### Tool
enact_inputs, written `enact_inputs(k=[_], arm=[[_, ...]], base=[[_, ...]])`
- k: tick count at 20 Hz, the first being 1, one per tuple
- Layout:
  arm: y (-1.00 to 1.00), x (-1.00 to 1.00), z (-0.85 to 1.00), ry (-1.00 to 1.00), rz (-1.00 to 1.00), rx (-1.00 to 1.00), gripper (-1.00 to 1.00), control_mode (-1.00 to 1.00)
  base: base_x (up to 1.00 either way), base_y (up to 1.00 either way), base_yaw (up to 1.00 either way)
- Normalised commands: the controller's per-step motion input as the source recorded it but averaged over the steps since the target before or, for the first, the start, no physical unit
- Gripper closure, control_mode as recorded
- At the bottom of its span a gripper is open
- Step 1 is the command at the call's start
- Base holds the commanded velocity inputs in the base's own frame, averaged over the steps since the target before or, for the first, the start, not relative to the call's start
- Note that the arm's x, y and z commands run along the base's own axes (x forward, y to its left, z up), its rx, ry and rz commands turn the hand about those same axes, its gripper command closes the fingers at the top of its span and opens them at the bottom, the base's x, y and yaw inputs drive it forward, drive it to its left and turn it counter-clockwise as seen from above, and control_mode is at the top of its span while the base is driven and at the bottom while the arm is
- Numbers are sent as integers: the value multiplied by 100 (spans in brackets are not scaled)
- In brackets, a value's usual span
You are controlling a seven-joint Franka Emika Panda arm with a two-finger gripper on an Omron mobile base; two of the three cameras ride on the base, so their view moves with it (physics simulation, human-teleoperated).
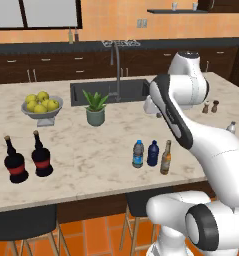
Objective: Move the plastic bottles in the middle to the plastics group, and the glass bottles in the middle to the glass group.
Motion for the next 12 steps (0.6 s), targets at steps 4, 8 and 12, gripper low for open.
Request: enact_inputs(k=[4, 8, 12], arm=[[24, 4, -17, -4, -2, -3, -100, -100], [37, 0, -30, 2, 0, -4, -100, -100], [-4, 1, -26, -3, 0, 0, -100, -100]], base=[[0, 0, 0], [0, 0, 0], [0, 0, 0]])
